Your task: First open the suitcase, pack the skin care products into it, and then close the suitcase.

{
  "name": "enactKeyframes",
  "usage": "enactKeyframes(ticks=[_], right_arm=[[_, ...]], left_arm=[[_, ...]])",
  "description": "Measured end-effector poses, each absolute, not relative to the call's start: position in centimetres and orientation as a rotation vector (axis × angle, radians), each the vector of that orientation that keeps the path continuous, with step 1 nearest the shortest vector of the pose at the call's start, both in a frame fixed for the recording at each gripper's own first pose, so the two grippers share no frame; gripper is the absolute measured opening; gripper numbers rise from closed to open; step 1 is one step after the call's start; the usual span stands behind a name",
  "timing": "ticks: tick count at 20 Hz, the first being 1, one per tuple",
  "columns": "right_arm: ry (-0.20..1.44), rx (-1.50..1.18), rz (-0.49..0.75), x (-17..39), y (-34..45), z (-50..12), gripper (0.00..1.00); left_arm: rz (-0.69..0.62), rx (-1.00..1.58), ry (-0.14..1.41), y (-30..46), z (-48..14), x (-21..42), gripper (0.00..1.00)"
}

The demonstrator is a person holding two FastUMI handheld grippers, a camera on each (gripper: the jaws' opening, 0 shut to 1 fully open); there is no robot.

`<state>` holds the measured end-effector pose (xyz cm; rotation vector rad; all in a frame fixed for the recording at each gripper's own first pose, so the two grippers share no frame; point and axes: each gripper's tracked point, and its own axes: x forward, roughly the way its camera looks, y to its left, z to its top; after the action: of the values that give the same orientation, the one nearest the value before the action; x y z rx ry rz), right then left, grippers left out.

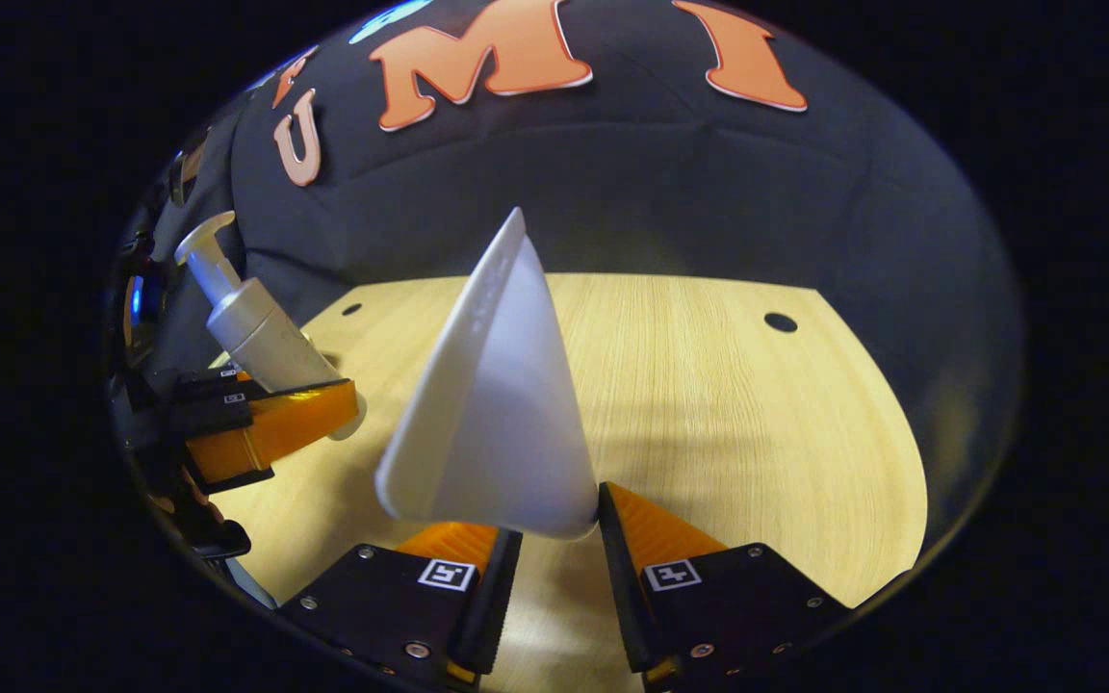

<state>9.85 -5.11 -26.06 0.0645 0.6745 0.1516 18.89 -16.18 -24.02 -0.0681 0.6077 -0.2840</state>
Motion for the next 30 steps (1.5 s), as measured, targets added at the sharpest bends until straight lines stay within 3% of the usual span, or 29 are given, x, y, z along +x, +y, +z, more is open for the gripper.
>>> enactKeyframes(ticks=[7,9,15,30], right_arm=[[0.511,0.071,0.190,9.8,-3.3,-17.9,0.53],[0.479,0.065,0.203,9.4,-2.7,-16.6,0.48],[0.422,0.022,0.255,8.8,0.4,-14.4,0.52],[0.419,0.050,0.214,8.6,10.9,-11.9,0.52]], left_arm=[[-0.178,-0.057,0.473,-9.3,-17.1,17.6,0.62],[-0.136,-0.057,0.445,-7.3,-15.1,17.1,0.62],[-0.049,-0.059,0.390,-0.3,-11.8,15.2,0.62],[-0.061,-0.063,0.502,15.3,-14.9,14.8,0.62]])
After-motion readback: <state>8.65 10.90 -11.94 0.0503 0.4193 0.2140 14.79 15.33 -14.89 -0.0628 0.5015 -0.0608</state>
